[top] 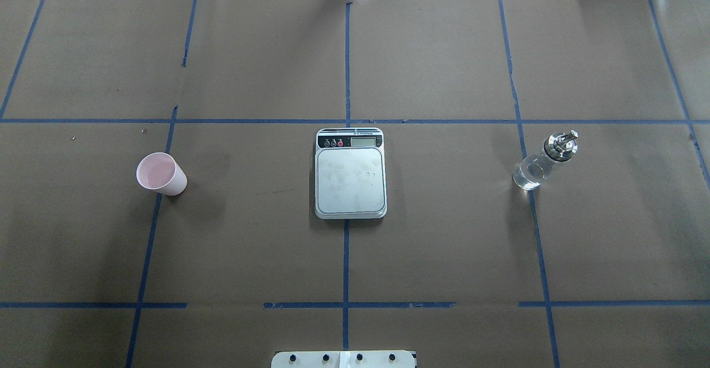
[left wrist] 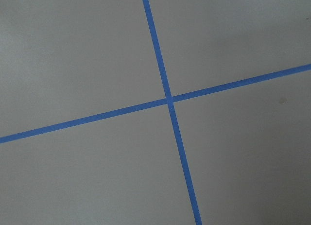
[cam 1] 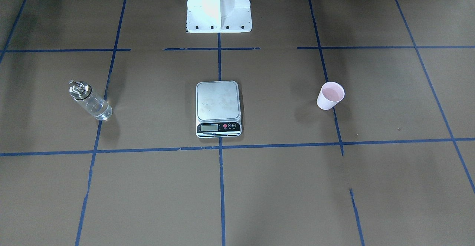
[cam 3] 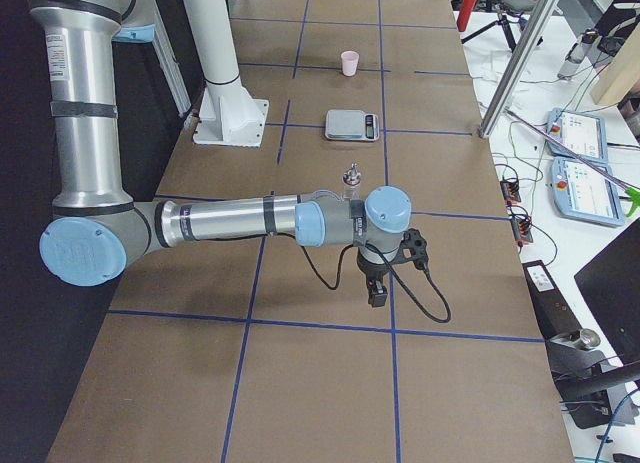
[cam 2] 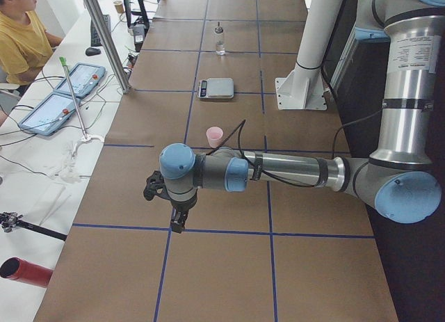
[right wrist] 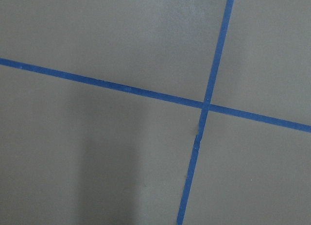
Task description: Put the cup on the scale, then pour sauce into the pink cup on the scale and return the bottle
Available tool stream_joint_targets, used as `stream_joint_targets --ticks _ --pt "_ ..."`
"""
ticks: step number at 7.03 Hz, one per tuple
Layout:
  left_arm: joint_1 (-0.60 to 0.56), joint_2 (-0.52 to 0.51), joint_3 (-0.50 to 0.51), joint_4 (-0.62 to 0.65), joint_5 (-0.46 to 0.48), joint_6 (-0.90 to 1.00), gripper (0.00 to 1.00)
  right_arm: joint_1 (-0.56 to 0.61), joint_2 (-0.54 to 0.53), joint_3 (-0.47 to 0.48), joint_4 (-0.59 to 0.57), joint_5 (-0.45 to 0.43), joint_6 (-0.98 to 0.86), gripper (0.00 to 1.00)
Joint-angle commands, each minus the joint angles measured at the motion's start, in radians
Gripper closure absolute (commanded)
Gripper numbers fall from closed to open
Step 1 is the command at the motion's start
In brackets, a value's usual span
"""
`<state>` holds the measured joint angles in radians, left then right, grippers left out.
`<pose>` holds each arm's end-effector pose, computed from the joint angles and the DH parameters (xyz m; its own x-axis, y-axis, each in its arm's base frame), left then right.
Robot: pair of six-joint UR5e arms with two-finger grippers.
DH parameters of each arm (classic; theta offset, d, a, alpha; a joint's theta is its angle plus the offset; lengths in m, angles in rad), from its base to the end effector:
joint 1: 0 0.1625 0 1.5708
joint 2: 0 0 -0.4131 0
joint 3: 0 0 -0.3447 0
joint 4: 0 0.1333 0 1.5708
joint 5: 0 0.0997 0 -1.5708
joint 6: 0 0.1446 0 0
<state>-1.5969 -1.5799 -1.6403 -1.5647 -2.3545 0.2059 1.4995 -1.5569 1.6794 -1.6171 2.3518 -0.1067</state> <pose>-0.0431 -0.4533 0.6434 0.6997 0.2358 -0.6744 -0.1196 0.9693 0.2149 -0.0010 -0.4562 0.6282 0.6930 -0.2094 0.6898 0.1457 0.9778 0.1504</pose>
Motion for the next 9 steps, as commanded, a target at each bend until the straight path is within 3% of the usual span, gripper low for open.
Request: stream_joint_targets --ticks 1,4,6,8,9 --pt "0.002 0.003 -0.019 -0.009 0.001 0.003 0.0 -0.001 -0.006 0.006 0.006 0.009 -0.008 0.0" --pt "0.008 0.012 -0.074 -0.008 0.001 -0.002 0.0 -0.005 -0.005 0.016 0.019 0.003 0.004 0.0" --pt "0.021 0.012 -0.07 -0.029 0.001 -0.002 0.0 -0.007 -0.043 0.007 0.161 0.0 0.005 0.0" --pt "0.085 0.014 -0.047 -0.22 -0.047 -0.008 0.0 -0.011 -0.057 0.002 0.168 0.01 0.01 0.0" --pt "0.121 0.014 -0.047 -0.257 -0.051 -0.07 0.0 -0.022 -0.06 0.003 0.169 0.008 0.01 0.0"
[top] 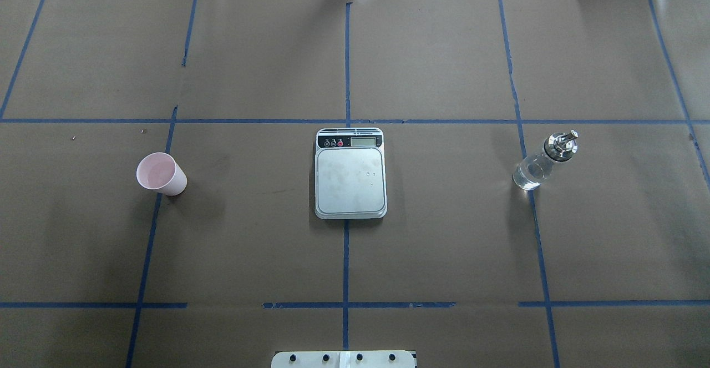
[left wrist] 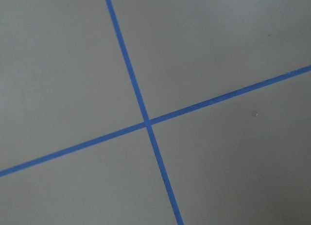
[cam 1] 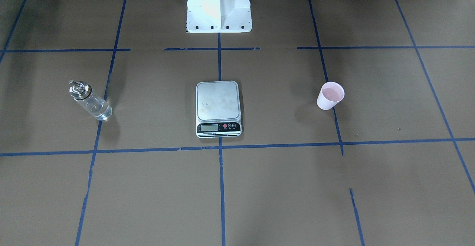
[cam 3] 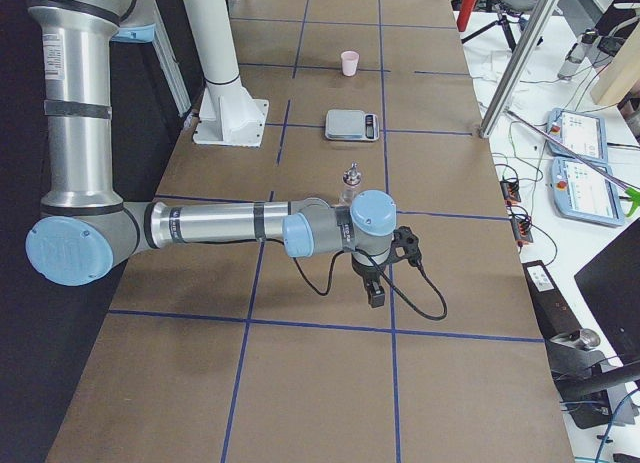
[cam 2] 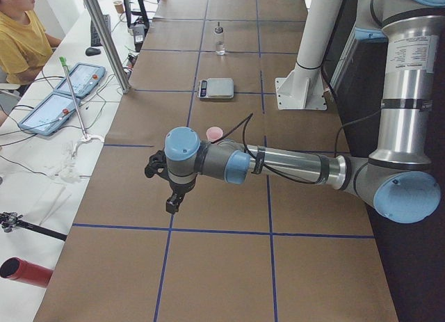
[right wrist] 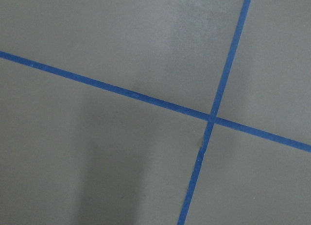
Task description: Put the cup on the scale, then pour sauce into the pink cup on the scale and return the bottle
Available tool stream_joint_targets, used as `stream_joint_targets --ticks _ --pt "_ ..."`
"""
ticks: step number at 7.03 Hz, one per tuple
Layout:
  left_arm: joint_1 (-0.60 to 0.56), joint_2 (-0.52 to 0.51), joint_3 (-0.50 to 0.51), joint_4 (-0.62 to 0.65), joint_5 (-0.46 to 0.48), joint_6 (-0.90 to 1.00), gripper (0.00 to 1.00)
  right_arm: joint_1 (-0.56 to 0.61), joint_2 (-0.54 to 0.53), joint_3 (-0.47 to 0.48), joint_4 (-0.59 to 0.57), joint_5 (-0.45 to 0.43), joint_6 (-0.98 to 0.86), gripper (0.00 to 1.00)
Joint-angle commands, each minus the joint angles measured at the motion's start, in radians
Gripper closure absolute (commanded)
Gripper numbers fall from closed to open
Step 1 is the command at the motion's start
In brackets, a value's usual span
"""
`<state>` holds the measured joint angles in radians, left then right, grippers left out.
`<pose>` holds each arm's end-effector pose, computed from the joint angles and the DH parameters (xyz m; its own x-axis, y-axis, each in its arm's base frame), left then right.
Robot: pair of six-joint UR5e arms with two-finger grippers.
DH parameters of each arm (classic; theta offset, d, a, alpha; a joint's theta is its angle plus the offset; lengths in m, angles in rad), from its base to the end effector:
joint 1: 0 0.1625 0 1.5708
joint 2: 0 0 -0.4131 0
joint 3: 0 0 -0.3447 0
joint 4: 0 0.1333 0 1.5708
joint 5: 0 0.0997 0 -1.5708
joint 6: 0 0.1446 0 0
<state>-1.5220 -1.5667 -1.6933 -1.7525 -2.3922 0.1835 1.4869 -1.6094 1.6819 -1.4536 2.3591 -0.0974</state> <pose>-0.0047 -0.4657 0.5995 0.6501 0.4193 -0.6337 -0.1680 0.8926 0.4183 -0.0066 -0.4460 0.6316 0.6801 -0.2866 0.6748 0.1491 0.9553 0.2554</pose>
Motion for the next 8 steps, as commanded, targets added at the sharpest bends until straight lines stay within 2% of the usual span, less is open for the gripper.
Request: stream_joint_targets --ticks 1,2,4,5,6,7,8 --pt "0.121 -0.003 -0.031 -0.102 -0.016 -0.205 0.0 -0.02 -0.007 0.005 0.006 0.003 0.02 0.0" --pt "0.228 -0.009 -0.075 -0.146 -0.01 -0.396 0.0 -0.036 -0.006 0.012 0.006 0.003 0.051 0.0" --pt "0.342 -0.115 -0.104 -0.18 0.011 -0.778 0.0 -0.051 -0.007 0.015 0.007 0.002 0.051 0.0" --pt "0.453 -0.131 -0.105 -0.183 0.074 -0.865 0.0 -0.051 -0.007 0.015 0.006 0.002 0.051 0.0" --pt "0.548 -0.178 -0.105 -0.182 0.091 -0.974 0.0 -0.054 -0.007 0.015 0.006 0.005 0.051 0.0" --pt "0.612 -0.182 -0.089 -0.18 0.125 -0.995 0.0 -0.06 -0.007 0.013 0.006 0.008 0.051 0.0" --pt "0.621 -0.182 -0.083 -0.174 0.122 -1.006 0.01 -0.063 -0.007 0.013 0.006 0.008 0.051 0.0"
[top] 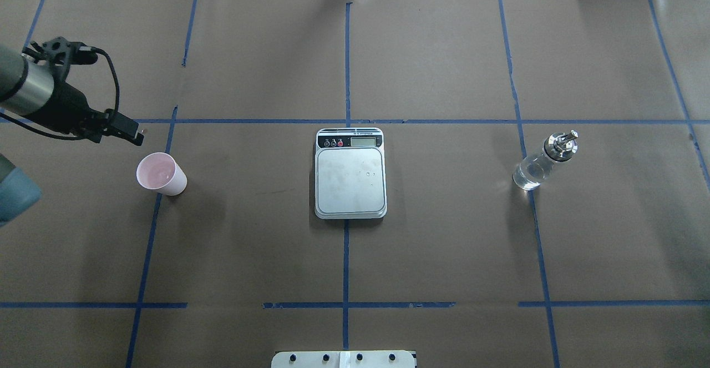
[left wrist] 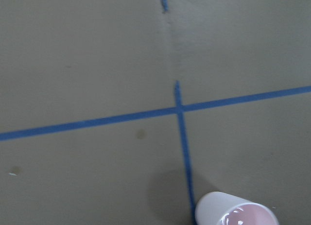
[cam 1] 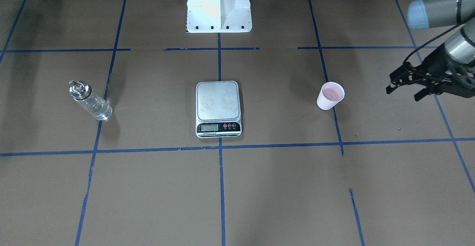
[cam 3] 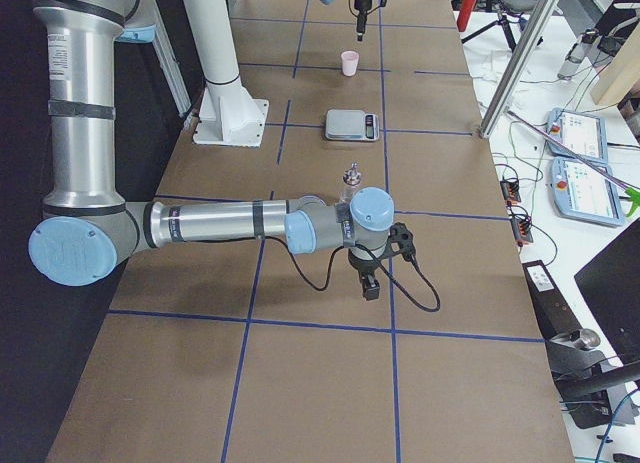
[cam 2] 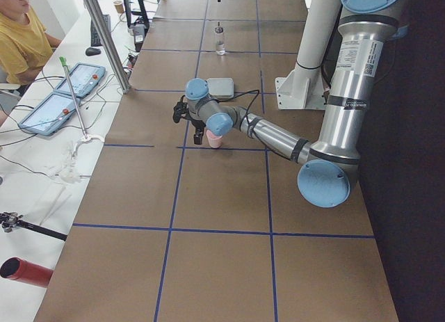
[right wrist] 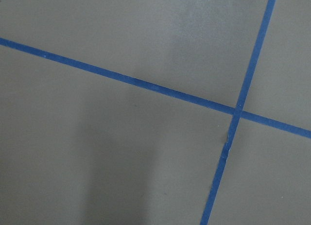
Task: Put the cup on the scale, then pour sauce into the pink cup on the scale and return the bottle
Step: 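Reach the left gripper down to the pink cup and grasp it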
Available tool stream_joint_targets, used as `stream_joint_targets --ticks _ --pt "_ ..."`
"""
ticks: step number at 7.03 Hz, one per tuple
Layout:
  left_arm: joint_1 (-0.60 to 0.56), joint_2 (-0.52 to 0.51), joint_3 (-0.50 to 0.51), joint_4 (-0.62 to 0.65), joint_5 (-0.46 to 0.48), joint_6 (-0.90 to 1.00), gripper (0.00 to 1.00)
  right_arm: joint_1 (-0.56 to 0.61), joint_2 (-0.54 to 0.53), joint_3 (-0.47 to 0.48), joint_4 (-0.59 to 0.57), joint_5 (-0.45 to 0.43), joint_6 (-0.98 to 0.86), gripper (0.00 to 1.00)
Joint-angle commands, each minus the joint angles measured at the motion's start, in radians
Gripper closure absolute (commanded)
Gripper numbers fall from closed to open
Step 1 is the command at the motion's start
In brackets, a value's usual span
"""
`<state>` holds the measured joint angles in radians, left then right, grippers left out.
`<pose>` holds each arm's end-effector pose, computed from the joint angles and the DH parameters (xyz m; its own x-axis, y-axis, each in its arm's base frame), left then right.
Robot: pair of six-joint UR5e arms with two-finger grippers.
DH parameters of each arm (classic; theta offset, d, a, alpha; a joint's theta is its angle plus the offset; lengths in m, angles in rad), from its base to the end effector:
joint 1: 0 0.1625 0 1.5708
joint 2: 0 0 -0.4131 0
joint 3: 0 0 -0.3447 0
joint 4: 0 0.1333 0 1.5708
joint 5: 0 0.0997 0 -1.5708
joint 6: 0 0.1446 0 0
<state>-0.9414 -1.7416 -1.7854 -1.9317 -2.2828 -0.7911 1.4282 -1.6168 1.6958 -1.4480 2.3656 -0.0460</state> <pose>0.2848 -0.4571 0.4527 0.5540 0.1434 -0.8201 -0.0543 0.9892 0.1362 -0.0331 -0.4424 0.6272 0.6659 -0.2855 0.6893 0.1700 0.9576 0.2324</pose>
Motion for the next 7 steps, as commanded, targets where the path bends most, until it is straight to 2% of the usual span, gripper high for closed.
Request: stream_joint_targets --ticks 1,7 --pt "0.044 -0.004 0.015 0.007 0.012 -0.034 0.02 -0.005 0.0 -0.002 0.0 0.001 0.0 0.0" --pt "0.079 -0.042 0.109 0.005 0.016 -0.033 0.1 -0.008 0.0 -0.002 0.0 0.0 0.0 0.0"
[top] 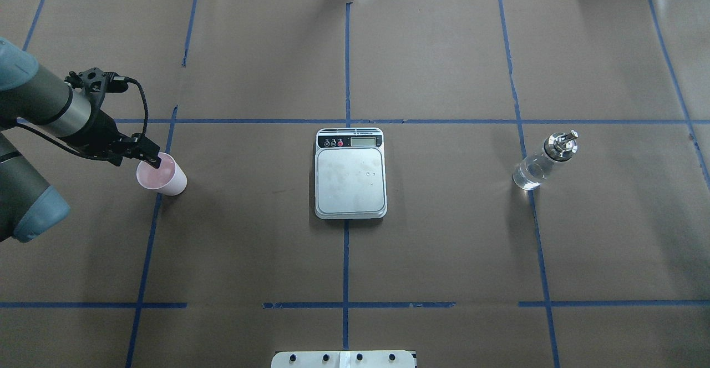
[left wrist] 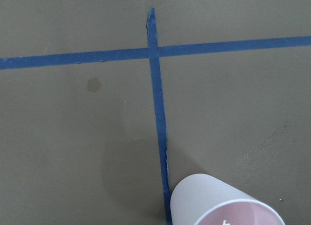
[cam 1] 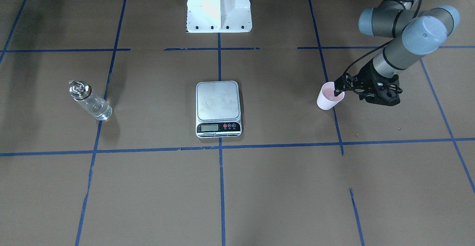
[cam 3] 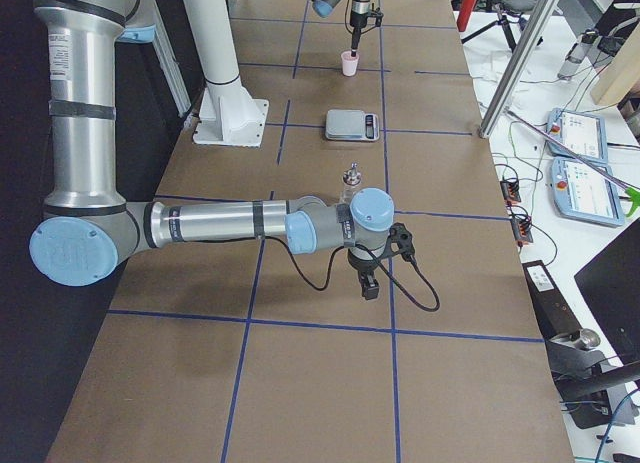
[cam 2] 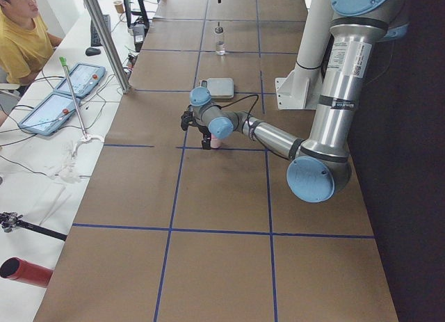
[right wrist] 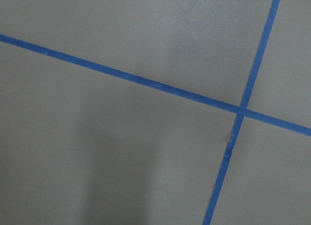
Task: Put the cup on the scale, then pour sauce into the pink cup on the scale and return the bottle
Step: 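Reach the left gripper down to the pink cup and grasp it, then carry the pink cup with the left gripper onto the scale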
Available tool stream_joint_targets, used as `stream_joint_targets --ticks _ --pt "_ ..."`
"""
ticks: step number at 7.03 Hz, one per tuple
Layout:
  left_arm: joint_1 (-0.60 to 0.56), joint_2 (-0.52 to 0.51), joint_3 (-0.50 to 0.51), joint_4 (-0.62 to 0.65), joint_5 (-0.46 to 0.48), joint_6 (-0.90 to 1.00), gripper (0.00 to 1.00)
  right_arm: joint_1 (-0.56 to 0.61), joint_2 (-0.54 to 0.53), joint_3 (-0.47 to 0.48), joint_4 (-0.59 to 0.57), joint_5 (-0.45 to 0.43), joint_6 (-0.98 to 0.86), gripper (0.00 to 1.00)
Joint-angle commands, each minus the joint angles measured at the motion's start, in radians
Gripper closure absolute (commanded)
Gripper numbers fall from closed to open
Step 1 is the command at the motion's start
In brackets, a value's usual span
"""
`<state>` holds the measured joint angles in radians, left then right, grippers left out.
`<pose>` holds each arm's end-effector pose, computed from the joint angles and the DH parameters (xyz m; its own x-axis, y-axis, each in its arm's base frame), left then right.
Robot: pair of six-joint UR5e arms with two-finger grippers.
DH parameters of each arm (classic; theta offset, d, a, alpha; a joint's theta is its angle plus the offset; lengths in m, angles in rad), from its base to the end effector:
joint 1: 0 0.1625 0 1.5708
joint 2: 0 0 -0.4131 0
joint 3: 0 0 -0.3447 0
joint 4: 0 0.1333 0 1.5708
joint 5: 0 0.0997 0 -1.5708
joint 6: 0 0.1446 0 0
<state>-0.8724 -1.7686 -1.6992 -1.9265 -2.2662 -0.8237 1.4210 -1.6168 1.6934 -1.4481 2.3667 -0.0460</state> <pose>0.3258 -0.4513 0.4804 0.5894 0.1094 -0.8004 -0.0983 0.9931 0.0633 -0.0364 -0.4420 0.6282 0.6633 -0.2886 0.6905 0.1770 0.9570 0.2300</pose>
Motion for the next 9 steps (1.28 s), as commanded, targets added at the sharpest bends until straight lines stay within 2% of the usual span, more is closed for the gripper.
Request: stream_joint_targets --ticks 1,2,3,5,7,8,9 --pt "0.024 -0.015 0.024 0.0 -0.001 0.0 0.14 -0.001 0.0 0.0 0.0 -0.001 0.0 0.0" --pt "0.027 -0.014 0.024 0.001 -0.003 -0.002 0.34 -0.001 0.002 0.0 0.0 -0.001 0.0 0.0" --pt "0.03 -0.015 0.021 0.017 -0.004 -0.003 0.99 -0.001 0.002 0.0 0.0 -0.001 0.0 0.0" --pt "0.03 -0.022 0.007 0.072 -0.006 -0.002 1.0 -0.001 0.002 0.0 0.0 -0.001 0.0 0.0" --pt "0.003 -0.156 -0.103 0.356 0.002 -0.067 1.0 -0.001 0.003 0.005 0.0 0.0 0.0 0.0" --pt "0.006 -0.249 -0.132 0.421 0.004 -0.178 1.0 -0.014 0.008 0.011 0.018 0.0 0.0 0.0" --pt "0.015 -0.329 -0.137 0.422 0.007 -0.266 1.0 -0.028 -0.001 0.005 0.087 0.002 0.008 0.01"
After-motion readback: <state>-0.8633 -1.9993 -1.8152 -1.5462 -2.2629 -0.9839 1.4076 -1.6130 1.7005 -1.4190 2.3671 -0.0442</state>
